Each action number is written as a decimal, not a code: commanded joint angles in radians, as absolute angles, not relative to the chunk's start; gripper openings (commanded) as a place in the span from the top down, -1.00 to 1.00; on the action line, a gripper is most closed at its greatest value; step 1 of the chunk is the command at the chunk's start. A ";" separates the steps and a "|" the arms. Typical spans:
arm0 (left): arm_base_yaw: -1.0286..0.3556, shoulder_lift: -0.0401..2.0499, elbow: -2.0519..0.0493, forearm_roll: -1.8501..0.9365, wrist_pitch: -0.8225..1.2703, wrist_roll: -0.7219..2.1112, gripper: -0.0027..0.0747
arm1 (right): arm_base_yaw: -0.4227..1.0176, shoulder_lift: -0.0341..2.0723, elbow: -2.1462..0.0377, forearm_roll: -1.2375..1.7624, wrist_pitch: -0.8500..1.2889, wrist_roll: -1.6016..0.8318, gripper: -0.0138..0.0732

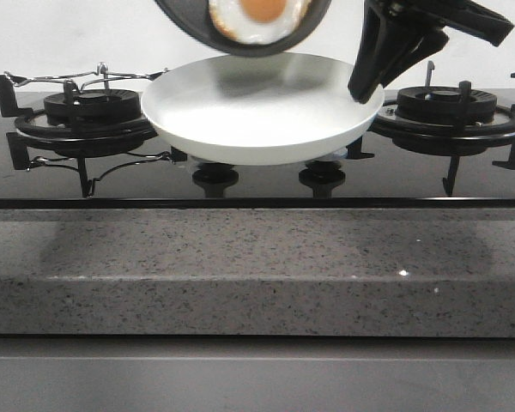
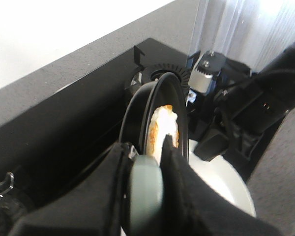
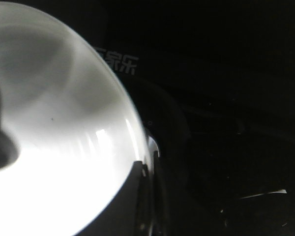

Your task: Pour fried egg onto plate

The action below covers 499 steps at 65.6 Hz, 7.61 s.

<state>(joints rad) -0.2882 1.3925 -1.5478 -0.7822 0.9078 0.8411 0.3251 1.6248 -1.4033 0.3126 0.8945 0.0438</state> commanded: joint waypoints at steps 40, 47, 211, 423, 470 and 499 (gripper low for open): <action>-0.436 1.354 -1.586 -0.610 0.656 0.988 0.98 | 0.327 1.583 -1.428 0.324 0.857 0.037 0.90; -0.436 1.354 -1.586 -0.609 0.649 0.988 0.98 | 0.327 1.583 -1.428 0.324 0.857 0.037 0.90; 0.404 1.896 -1.588 -1.362 1.145 0.569 -0.37 | 0.327 1.583 -1.428 0.324 0.857 0.037 0.90; -0.168 0.632 -0.903 0.025 1.015 0.010 -0.36 | 0.243 1.936 -1.996 0.342 0.984 0.169 0.90; -0.168 0.632 -0.903 0.025 1.015 0.010 -0.34 | 0.197 2.086 -2.144 0.323 1.159 0.175 0.28; -0.168 0.632 -0.903 0.025 1.015 0.010 -0.34 | 0.248 1.909 -2.215 0.238 1.305 0.120 0.09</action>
